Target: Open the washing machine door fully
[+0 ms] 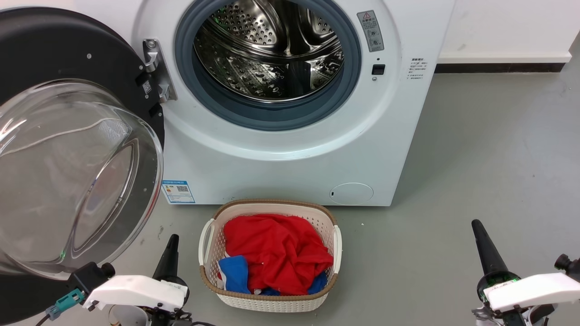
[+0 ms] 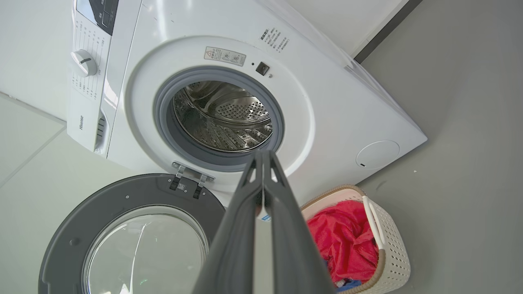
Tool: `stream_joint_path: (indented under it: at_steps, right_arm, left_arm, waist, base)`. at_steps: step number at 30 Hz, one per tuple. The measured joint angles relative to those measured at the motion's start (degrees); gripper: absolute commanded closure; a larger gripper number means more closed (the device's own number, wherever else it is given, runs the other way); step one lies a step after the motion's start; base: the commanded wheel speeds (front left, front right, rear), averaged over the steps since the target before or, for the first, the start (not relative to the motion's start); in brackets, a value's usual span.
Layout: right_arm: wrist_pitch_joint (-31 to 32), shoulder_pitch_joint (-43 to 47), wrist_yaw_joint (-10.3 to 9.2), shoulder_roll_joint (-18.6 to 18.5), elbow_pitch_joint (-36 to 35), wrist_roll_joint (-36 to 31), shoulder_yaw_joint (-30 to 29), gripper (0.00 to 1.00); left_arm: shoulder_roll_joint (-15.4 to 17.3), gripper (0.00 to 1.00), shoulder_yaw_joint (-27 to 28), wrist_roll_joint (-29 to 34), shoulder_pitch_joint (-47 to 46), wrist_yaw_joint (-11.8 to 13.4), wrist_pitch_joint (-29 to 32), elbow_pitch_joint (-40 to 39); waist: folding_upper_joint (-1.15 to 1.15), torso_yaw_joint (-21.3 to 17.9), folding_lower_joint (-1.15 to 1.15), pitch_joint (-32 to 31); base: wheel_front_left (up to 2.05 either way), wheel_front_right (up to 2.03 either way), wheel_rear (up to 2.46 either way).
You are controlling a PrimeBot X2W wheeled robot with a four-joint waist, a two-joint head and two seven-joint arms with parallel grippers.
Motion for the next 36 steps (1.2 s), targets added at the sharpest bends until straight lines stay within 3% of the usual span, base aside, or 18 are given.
stream_joint_path:
  at_steps: [36]
  right_arm:
    - [1.5, -3.5, 0.0, 0.0, 4.4, 20.9, -1.3, 1.0]
  left_arm:
    - [-3.1, 1.0, 6.8, -17.2, -1.4, -4.7, 5.2, 0.3]
  waist:
    - [0.0, -0.6, 0.0, 0.3]
  base:
    - [0.0, 0.0, 0.0]
